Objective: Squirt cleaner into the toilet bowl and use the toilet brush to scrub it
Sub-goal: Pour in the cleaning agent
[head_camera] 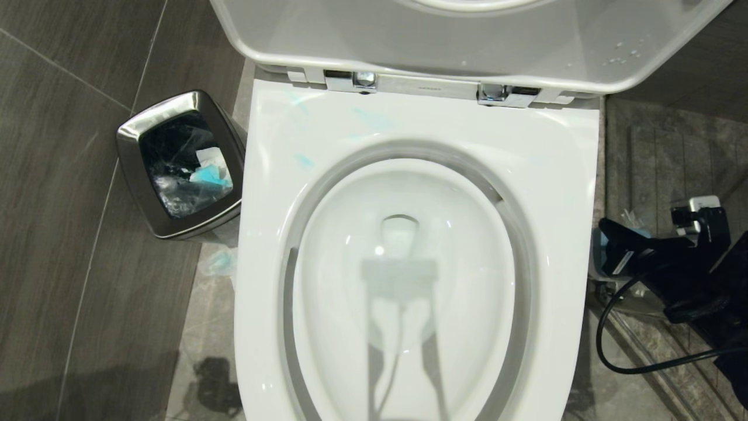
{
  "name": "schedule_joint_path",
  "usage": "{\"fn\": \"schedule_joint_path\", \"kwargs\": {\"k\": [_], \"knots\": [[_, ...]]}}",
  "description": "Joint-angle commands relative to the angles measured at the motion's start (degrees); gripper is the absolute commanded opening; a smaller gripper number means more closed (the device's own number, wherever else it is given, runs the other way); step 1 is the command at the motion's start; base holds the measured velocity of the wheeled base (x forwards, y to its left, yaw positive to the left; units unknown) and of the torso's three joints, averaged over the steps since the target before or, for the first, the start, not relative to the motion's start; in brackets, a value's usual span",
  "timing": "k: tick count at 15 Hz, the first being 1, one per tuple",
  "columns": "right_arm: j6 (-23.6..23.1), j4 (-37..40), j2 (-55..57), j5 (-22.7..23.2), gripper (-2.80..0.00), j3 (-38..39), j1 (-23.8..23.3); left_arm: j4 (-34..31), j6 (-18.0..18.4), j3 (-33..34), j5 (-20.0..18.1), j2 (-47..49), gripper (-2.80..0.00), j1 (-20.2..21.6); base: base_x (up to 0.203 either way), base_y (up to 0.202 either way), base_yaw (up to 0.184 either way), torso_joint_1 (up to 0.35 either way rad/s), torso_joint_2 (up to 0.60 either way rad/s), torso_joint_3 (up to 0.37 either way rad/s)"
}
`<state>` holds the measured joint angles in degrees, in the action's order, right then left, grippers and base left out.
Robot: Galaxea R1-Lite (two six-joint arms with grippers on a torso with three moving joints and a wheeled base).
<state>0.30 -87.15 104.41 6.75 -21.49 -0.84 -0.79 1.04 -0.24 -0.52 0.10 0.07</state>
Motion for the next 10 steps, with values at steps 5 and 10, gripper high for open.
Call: {"fn": "schedule_joint_path", "kwargs": {"k": [5, 10], "knots": [[-0.22, -0.51, 4.04, 0.02, 0.0, -2.33, 1.43, 0.0, 0.01, -0.02, 0.0, 0.08, -2.8, 0.01, 0.0, 0.0, 0.0, 0.0, 0.0, 0.0], [-3.29, -0.51, 6.87, -0.53, 0.0, -4.51, 1.81, 0.0, 0.01, -0.01, 0.0, 0.08, -2.8, 0.01, 0.0, 0.0, 0.0, 0.0, 0.0, 0.0]]}}
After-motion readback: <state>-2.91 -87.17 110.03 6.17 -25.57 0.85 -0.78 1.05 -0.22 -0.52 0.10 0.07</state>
